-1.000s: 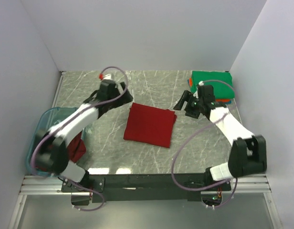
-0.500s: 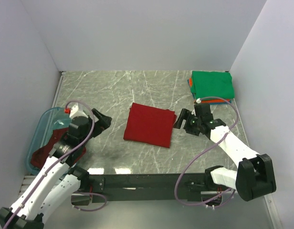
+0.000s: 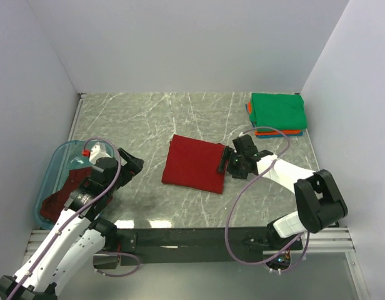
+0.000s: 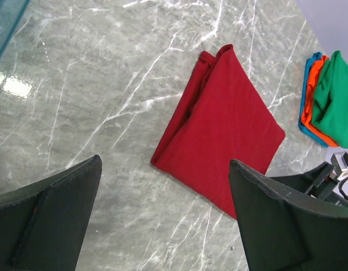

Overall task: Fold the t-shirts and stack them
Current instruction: Neatly place the folded tshirt to the corner

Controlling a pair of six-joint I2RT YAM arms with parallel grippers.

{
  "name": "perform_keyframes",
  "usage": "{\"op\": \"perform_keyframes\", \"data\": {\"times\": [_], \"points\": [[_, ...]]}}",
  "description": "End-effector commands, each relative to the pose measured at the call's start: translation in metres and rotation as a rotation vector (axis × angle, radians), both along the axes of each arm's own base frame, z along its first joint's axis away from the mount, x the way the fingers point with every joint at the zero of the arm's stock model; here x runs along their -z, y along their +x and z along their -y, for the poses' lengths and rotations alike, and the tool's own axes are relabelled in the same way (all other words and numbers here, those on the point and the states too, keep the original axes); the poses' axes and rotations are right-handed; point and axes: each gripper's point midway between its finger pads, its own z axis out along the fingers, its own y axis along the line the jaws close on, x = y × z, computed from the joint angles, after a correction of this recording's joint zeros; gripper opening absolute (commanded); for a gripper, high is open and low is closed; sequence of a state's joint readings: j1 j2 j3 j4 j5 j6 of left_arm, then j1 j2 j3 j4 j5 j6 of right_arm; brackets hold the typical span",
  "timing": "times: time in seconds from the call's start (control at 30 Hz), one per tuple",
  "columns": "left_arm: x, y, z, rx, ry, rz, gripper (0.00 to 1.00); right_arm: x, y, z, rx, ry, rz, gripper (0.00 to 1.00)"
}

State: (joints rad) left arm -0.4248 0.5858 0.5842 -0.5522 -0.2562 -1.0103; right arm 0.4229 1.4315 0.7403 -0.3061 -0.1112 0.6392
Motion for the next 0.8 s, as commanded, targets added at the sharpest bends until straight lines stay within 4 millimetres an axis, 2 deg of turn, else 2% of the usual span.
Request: {"op": "perform_keyframes", "data": {"times": [0.0, 0.17, 0.2, 0.27, 0.47, 0.67, 0.77], "points": [[-0.006, 0.004, 0.000, -0.002, -0.001, 0.021, 0.99, -0.016, 0.027, -0.015, 0.017, -0.003, 0.085, 0.81], [-0.003, 0.004, -0.001, -0.010, 0.004, 0.013, 0.99, -0.002, 0.030, -0.020, 0.023, -0.037, 0.058, 0.79], [-0.003, 0.004, 0.000, -0.007, 0.003, 0.015, 0.99, 0.002, 0.030, -0.021, 0.023, -0.052, 0.052, 0.74], [-0.004, 0.004, -0.001, -0.013, -0.005, 0.021, 0.99, 0.005, 0.029, -0.025, 0.021, -0.056, 0.037, 0.74], [-0.018, 0.005, 0.001, -0.018, -0.048, 0.072, 1.00, 0.017, 0.028, -0.020, 0.046, -0.123, 0.015, 0.72], [-0.027, 0.006, -0.004, -0.049, -0.064, 0.107, 0.99, 0.021, 0.032, -0.026, 0.042, -0.128, 0.018, 0.66], [-0.032, 0.005, -0.004, -0.047, -0.066, 0.109, 1.00, 0.025, 0.037, -0.023, 0.059, -0.163, 0.015, 0.62]]}}
